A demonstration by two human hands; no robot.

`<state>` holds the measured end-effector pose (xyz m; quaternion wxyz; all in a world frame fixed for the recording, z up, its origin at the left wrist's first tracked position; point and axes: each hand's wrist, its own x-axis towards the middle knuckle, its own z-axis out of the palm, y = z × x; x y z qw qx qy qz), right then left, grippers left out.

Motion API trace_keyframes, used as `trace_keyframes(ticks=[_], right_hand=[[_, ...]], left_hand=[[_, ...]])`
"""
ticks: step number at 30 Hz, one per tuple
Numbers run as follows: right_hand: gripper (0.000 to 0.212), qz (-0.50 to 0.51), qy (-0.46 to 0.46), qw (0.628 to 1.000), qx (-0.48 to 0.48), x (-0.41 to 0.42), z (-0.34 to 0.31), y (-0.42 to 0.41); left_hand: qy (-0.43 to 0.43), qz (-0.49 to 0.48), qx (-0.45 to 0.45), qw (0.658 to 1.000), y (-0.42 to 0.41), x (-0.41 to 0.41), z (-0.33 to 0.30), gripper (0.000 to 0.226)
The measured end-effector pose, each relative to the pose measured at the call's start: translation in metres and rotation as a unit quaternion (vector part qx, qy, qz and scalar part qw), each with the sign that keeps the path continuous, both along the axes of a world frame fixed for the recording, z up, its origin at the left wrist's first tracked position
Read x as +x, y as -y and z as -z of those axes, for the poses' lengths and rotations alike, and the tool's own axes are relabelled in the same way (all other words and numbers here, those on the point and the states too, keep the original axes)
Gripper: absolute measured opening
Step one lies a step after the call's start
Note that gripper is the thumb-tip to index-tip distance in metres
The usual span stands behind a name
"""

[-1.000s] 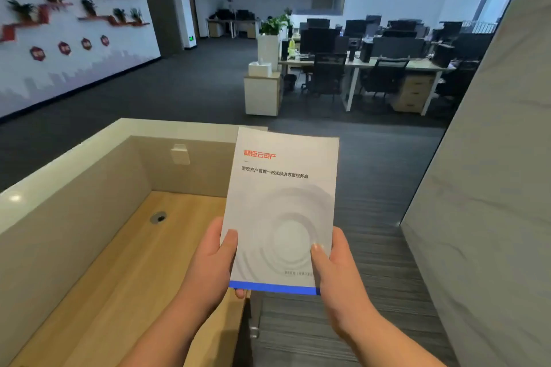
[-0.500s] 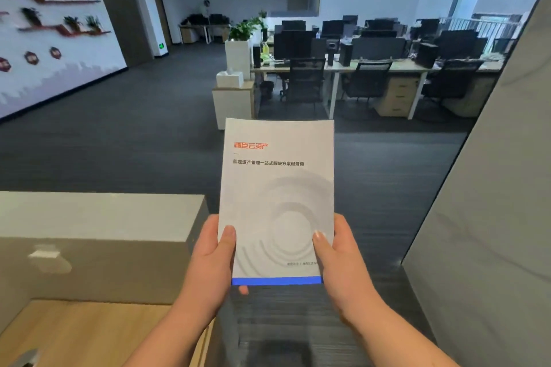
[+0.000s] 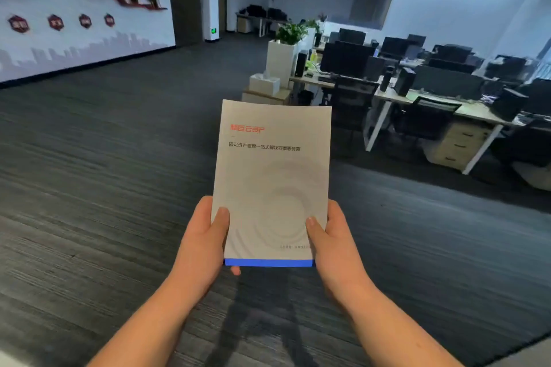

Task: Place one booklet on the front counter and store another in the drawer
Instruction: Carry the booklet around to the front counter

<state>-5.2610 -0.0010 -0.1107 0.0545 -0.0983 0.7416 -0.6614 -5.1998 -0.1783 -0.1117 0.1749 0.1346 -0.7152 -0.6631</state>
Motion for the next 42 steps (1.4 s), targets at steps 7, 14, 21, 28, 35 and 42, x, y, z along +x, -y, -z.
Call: trace_keyframes(ticks=[7, 14, 21, 28, 35, 42], right_hand=[[0.024, -0.119, -0.010, 0.993, 0.009, -0.186, 0.004, 0.114], [0.025, -0.293, 0.001, 0.956, -0.011, -0.303, -0.012, 0.254], [0.028, -0.488, -0.011, 0.872, -0.036, -0.370, 0.012, 0.441], [0.028, -0.699, 0.063, 0.711, -0.037, -0.352, 0.012, 0.592], [0.020, -0.843, 0.115, 0.526, -0.001, -0.244, 0.016, 0.658], [0.023, -0.912, 0.080, 0.398, 0.065, -0.113, 0.043, 0.668]], left_hand=[[-0.014, -0.105, 0.015, 0.994, 0.097, -0.149, 0.009, 0.020], [-0.022, -0.218, 0.072, 0.973, 0.201, -0.210, -0.013, 0.020], [-0.029, -0.456, 0.093, 0.885, 0.305, -0.238, 0.003, 0.026], [-0.037, -0.667, 0.103, 0.737, 0.354, -0.228, -0.006, 0.027], [-0.040, -0.798, 0.121, 0.588, 0.336, -0.162, -0.008, 0.028], [-0.066, -0.872, 0.137, 0.466, 0.306, -0.093, 0.014, 0.030]])
